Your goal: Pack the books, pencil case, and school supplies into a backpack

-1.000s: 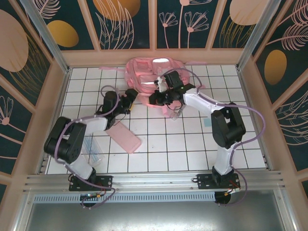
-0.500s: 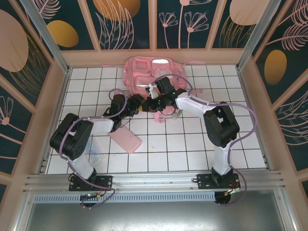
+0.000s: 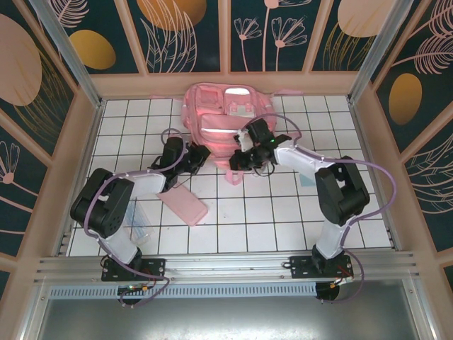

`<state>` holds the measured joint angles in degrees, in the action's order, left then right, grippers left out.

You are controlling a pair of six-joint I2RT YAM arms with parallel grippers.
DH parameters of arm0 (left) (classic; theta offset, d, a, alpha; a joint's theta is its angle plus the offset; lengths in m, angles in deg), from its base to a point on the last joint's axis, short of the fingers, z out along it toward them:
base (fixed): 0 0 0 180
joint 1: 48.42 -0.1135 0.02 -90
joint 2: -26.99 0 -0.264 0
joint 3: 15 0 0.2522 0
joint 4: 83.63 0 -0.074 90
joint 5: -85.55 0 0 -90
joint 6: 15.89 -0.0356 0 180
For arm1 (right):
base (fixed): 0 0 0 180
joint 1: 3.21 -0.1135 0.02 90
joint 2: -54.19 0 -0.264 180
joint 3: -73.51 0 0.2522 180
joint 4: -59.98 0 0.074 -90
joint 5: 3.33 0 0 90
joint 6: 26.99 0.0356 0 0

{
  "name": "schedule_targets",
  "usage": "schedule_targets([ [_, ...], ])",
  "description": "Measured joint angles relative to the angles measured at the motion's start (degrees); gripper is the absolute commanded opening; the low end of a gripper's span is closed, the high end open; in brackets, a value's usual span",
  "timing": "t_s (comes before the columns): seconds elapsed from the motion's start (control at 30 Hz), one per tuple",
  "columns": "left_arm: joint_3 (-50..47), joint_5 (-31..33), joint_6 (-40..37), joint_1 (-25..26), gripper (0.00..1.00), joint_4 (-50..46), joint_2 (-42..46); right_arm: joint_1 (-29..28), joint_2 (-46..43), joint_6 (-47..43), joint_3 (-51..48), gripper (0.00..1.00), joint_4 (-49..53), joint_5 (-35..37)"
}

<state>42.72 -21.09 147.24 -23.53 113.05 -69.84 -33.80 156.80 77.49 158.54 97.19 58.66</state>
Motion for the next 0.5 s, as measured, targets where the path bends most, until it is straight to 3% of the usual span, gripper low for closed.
schedule_targets([
  [0.33,0.61,-0.90,-4.96,-0.63,0.00,-4.59,3.06,4.55,-0.04,-6.34,4.22,0.00,7.50,9.60],
  [0.5,2.34,-1.64,-7.85,-1.53,0.00,-6.47,3.06,4.98,1.44,-7.32,6.73,0.00,8.48,8.79],
])
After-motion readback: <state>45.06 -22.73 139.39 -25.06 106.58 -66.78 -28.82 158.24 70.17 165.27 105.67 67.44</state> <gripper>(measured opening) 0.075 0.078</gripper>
